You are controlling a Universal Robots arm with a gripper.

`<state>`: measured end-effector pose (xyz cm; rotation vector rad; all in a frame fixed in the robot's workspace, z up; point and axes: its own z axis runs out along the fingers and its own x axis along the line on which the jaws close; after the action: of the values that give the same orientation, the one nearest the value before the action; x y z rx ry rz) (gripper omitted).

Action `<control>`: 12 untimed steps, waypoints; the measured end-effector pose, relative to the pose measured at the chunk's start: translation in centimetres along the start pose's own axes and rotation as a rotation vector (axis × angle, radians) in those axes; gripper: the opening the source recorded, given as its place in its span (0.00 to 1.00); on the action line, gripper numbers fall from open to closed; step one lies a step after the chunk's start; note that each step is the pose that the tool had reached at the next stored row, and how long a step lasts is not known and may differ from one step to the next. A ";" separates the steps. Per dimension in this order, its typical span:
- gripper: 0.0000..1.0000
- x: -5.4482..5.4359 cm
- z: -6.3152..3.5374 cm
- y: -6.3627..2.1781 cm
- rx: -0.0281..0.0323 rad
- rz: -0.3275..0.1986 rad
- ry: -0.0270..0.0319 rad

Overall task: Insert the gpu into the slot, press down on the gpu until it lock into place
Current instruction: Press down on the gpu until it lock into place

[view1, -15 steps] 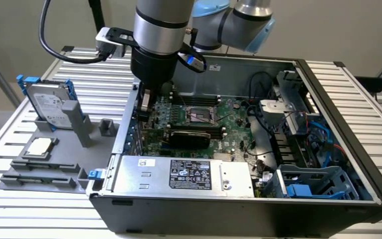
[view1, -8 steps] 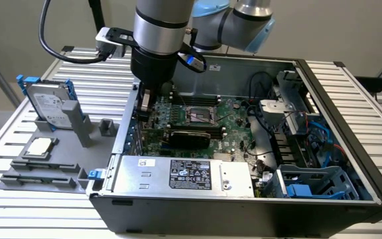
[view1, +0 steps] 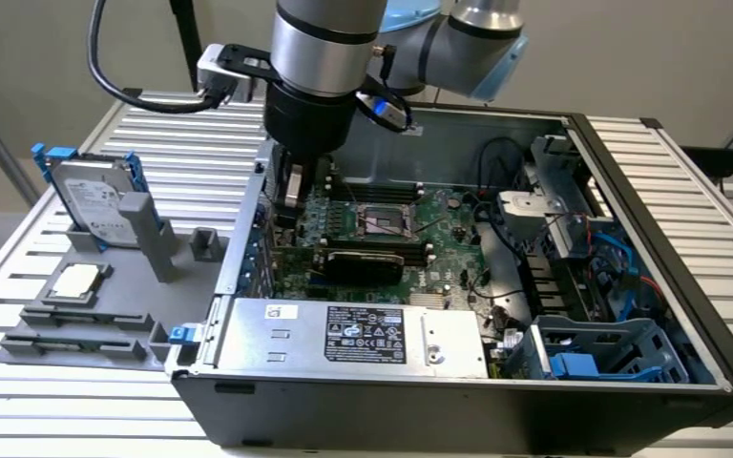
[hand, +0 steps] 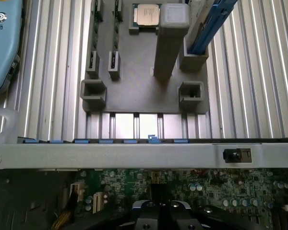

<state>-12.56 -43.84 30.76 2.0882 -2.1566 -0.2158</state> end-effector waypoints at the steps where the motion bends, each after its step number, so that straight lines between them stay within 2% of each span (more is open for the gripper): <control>1: 0.11 0.0 -0.04 -0.17 0.0068 0.000 -0.0013; 3: 0.11 0.0 -0.09 -0.48 0.0277 -0.001 -0.0044; 5: 0.11 0.0 -0.14 -0.74 0.0562 -0.002 -0.0073; 9: 0.11 0.0 -0.27 -1.38 0.1204 -0.003 -0.0130; 12: 0.11 0.1 -0.38 -1.93 0.1646 -0.004 -0.0160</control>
<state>-10.60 -43.98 30.76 2.1834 -2.2500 -0.0570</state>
